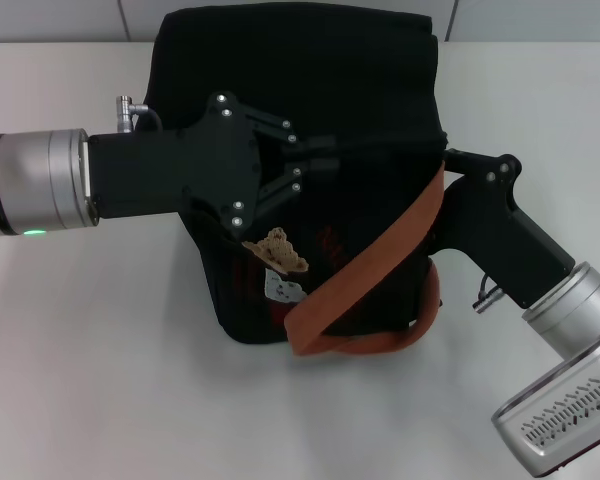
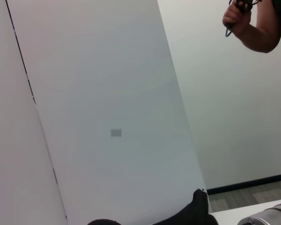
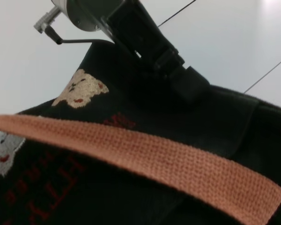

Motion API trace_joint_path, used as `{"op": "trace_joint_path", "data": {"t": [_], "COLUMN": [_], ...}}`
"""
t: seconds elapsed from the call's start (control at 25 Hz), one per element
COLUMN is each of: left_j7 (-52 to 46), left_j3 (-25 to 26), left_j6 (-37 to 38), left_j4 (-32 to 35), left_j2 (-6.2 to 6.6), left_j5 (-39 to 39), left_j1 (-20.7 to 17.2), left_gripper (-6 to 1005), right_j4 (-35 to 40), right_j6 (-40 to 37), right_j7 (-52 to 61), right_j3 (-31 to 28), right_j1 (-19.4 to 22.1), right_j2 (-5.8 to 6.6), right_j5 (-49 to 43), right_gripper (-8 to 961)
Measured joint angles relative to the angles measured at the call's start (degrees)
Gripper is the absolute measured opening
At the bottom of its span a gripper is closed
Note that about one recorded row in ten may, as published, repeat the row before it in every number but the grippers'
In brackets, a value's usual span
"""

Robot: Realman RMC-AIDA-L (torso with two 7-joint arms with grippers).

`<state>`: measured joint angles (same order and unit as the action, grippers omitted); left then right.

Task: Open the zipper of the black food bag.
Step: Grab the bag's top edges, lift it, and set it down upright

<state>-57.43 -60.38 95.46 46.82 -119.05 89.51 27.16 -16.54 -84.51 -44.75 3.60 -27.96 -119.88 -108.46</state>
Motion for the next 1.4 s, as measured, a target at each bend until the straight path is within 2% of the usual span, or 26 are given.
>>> {"op": "trace_joint_path", "data": {"t": [0.76, 1.4], "left_j7": [1.6, 2.7], "left_j3": [0.7, 2.4], "left_j6": [0.4, 0.6], "left_j4": [-1.4, -1.9], "left_j2": [0.23, 0.49], "left_j5": [-2.7, -8.7], "left_j1": [-0.9, -3.1], "left_gripper": [89, 89], "right_j4": [0.2, 0.6], "right_j6": [2.1, 6.3], "right_j7": [0.7, 0.8], "right_j3": [-0.3, -0.3], "right_j1": [0.1, 0.3], "right_j2": [0.00, 0.00], "right_j5": [0.0, 0.0], "right_gripper": [-2, -3]}}
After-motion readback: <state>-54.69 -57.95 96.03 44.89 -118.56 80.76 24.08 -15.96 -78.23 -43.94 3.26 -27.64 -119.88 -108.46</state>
